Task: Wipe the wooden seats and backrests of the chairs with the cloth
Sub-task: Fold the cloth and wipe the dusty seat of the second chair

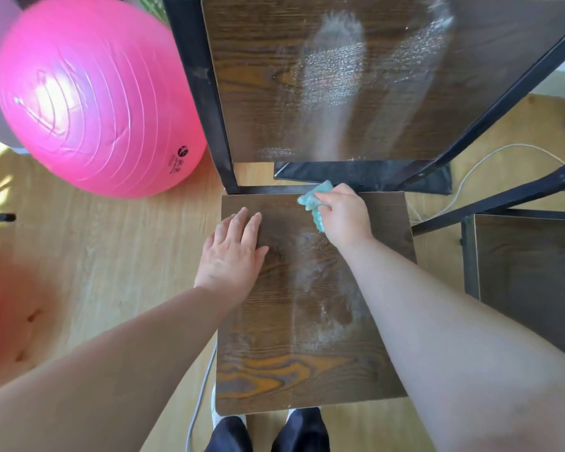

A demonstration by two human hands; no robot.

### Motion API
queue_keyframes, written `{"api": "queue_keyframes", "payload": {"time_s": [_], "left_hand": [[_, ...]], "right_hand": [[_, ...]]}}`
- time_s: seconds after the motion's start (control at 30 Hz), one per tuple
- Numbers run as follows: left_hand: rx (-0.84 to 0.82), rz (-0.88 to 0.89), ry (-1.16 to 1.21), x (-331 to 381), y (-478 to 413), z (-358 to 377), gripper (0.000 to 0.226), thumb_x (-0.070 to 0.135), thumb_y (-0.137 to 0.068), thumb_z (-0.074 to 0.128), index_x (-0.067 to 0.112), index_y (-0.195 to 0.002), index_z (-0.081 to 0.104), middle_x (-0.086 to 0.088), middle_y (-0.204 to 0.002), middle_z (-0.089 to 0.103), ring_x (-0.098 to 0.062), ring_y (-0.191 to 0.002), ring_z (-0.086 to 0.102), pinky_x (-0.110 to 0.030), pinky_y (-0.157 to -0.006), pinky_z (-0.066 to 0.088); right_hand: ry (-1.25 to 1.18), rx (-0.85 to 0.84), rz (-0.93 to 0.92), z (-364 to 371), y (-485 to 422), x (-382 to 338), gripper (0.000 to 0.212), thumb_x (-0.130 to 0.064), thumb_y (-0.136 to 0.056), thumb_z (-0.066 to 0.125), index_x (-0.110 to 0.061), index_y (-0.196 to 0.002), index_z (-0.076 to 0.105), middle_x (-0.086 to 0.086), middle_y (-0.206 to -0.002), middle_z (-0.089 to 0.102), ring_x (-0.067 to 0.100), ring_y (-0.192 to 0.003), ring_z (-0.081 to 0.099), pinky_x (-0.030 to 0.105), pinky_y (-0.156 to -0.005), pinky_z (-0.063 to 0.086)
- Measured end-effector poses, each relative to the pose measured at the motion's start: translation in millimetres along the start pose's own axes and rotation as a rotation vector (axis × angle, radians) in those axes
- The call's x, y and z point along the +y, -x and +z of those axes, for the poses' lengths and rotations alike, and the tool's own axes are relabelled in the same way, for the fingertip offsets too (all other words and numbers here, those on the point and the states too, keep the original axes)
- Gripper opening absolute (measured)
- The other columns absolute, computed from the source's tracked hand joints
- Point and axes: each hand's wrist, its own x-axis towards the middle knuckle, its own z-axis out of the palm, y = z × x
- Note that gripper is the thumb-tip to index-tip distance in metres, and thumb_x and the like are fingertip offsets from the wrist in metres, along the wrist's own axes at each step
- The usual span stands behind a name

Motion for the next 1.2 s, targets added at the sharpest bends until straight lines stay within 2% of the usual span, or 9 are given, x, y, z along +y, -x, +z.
{"api": "queue_keyframes", "payload": {"time_s": [0.07,0.13,0.2,0.47,0.6,0.73,0.83,1.03,1.2], "left_hand": [[-0.015,0.006,-0.011,0,4,4,0.058,0.043,-0.102,0.033,0.025,-0.153,0.012,0.000,-0.161,0.011,-0.023,-0.144,0.013,-0.040,-0.115,0.024],[-0.031,0.011,-0.027,0,9,7,0.059,0.044,-0.102,0.033,0.025,-0.153,0.012,0.000,-0.160,0.012,-0.023,-0.144,0.013,-0.040,-0.115,0.024],[-0.042,0.008,-0.042,0,15,9,0.059,0.045,-0.101,0.033,0.024,-0.153,0.012,0.000,-0.161,0.012,-0.023,-0.145,0.014,-0.040,-0.115,0.024],[-0.073,0.034,-0.072,3,53,16,0.060,0.045,-0.101,0.033,0.024,-0.153,0.012,0.000,-0.161,0.013,-0.022,-0.145,0.014,-0.040,-0.114,0.026],[-0.089,0.056,-0.072,5,73,22,0.061,0.046,-0.101,0.034,0.024,-0.154,0.013,0.000,-0.161,0.013,-0.022,-0.145,0.015,-0.040,-0.114,0.025],[-0.113,0.097,-0.082,7,94,25,0.061,0.045,-0.101,0.034,0.023,-0.154,0.012,0.000,-0.161,0.012,-0.022,-0.145,0.013,-0.041,-0.115,0.025],[-0.136,0.122,-0.081,7,109,26,0.061,0.043,-0.101,0.036,0.023,-0.154,0.014,-0.001,-0.161,0.013,-0.023,-0.145,0.014,-0.042,-0.114,0.025],[-0.145,0.134,-0.094,1,131,35,0.061,0.041,-0.100,0.040,0.022,-0.153,0.017,-0.002,-0.160,0.016,-0.024,-0.144,0.017,-0.042,-0.112,0.026],[-0.158,0.139,-0.104,-2,144,42,0.060,0.041,-0.101,0.039,0.022,-0.153,0.017,-0.002,-0.159,0.017,-0.025,-0.143,0.018,-0.042,-0.113,0.026]], "right_hand": [[-0.022,-0.044,-0.051,4,11,1,0.024,-0.013,-0.094,0.056,-0.017,-0.114,0.068,-0.007,-0.109,0.055,0.009,-0.093,0.053,0.013,-0.079,0.043],[-0.074,-0.100,-0.050,10,23,2,0.019,-0.017,-0.094,0.056,-0.016,-0.109,0.069,-0.005,-0.109,0.056,0.011,-0.094,0.056,0.002,-0.069,0.039],[-0.049,-0.146,-0.076,16,37,6,0.018,-0.023,-0.094,0.057,-0.018,-0.108,0.067,-0.005,-0.110,0.055,0.008,-0.093,0.055,0.000,-0.064,0.038],[0.119,-0.235,-0.252,26,96,18,0.022,-0.022,-0.096,0.056,-0.024,-0.114,0.068,-0.003,-0.110,0.056,0.013,-0.099,0.052,0.020,-0.079,0.044],[0.119,-0.280,-0.222,34,135,27,0.023,-0.027,-0.094,0.055,-0.025,-0.113,0.068,-0.001,-0.109,0.054,0.013,-0.094,0.050,0.018,-0.081,0.039],[0.097,-0.285,-0.243,39,179,34,0.024,-0.023,-0.094,0.057,-0.026,-0.113,0.071,-0.003,-0.106,0.056,0.013,-0.094,0.049,0.028,-0.088,0.045],[0.093,-0.273,-0.320,42,211,38,0.027,-0.012,-0.093,0.059,-0.022,-0.115,0.072,-0.002,-0.103,0.059,0.019,-0.096,0.049,0.030,-0.087,0.044],[0.062,-0.298,-0.304,51,264,45,0.026,-0.012,-0.092,0.060,-0.021,-0.111,0.073,-0.002,-0.102,0.058,0.005,-0.090,0.037,0.019,-0.083,0.038],[0.073,-0.322,-0.328,54,292,48,0.031,-0.001,-0.086,0.064,-0.018,-0.110,0.075,0.001,-0.100,0.061,0.017,-0.088,0.046,0.031,-0.080,0.049]]}}
